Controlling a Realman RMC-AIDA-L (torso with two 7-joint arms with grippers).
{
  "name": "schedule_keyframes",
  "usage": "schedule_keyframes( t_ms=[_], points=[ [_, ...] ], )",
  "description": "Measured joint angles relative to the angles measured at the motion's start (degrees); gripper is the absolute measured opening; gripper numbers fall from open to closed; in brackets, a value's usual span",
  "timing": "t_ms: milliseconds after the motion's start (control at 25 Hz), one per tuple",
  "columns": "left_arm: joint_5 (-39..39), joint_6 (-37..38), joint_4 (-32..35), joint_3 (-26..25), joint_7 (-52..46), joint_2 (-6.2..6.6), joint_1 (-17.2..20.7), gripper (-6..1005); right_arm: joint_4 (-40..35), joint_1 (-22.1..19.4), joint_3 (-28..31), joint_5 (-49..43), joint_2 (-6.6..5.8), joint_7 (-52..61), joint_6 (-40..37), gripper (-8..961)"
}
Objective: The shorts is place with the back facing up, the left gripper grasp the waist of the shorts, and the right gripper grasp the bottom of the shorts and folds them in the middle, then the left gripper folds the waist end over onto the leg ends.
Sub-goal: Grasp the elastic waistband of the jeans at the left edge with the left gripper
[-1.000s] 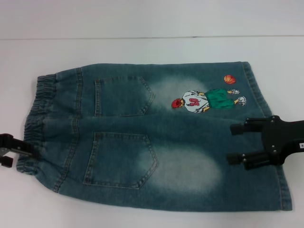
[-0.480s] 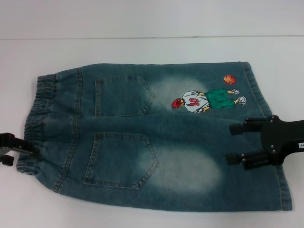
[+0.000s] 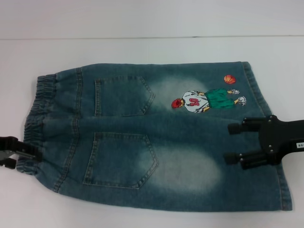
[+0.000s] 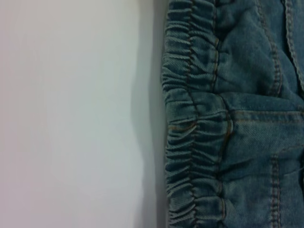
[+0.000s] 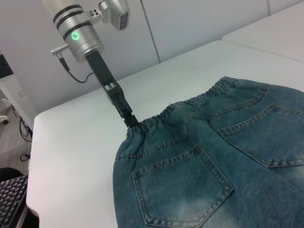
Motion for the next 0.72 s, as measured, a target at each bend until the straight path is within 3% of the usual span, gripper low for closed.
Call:
schedule_keyframes(
  t_ms=[720],
  points=[
    [0.0,-0.4,-0.4,0.0,0.0,-0.56,-0.1,873,0.0,0.5,0.0,-1.5,0.38,0.0,0.3,897]
  ],
)
